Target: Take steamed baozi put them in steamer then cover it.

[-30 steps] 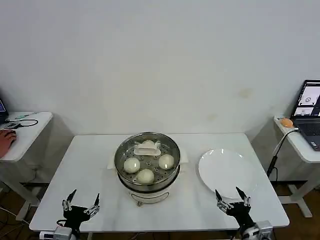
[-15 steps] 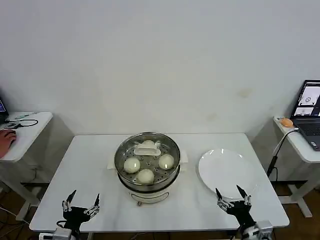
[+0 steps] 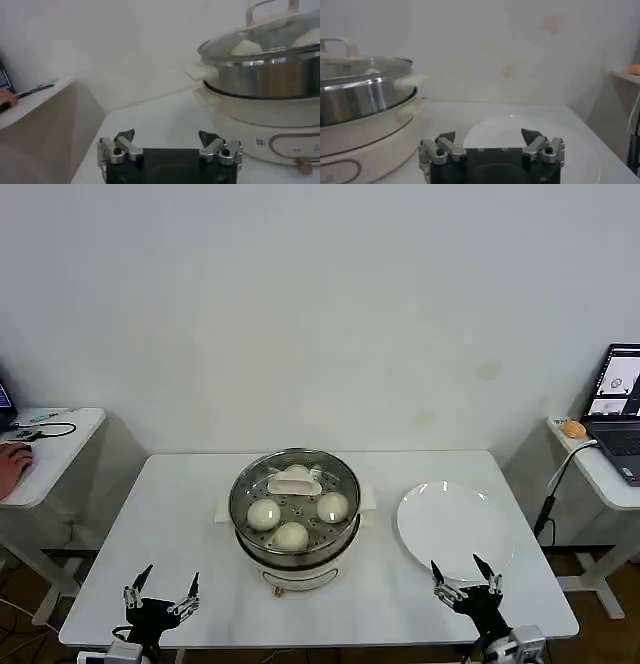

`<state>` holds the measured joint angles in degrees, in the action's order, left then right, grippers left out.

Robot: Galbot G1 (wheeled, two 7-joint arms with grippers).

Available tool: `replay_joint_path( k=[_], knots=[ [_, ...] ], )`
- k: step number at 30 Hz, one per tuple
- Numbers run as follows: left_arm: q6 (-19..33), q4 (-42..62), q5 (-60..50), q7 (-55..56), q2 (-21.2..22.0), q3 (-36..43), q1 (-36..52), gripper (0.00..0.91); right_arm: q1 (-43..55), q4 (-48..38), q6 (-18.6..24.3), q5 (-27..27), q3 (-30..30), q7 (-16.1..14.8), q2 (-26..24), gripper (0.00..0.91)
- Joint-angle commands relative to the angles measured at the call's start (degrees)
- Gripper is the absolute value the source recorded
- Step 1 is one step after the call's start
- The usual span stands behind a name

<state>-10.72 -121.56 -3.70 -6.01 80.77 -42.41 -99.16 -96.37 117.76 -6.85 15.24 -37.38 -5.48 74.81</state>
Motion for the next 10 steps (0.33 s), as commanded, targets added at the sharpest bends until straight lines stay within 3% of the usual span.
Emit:
replay_joint_path(
  k=[1, 10],
  knots=[
    [0.02, -0.03, 0.05, -0.05, -0.13, 0.03, -0.02, 0.907, 0.04, 0.09, 0.03, -0.14, -0.04, -0.38, 0.06, 0.907],
    [0.01, -0.44, 0.07, -0.04, -0.22, 0.07, -0.27, 0.907, -0.31, 0.28, -0.03, -0.37, -0.03, -0.8, 0.01, 0.907]
  ],
)
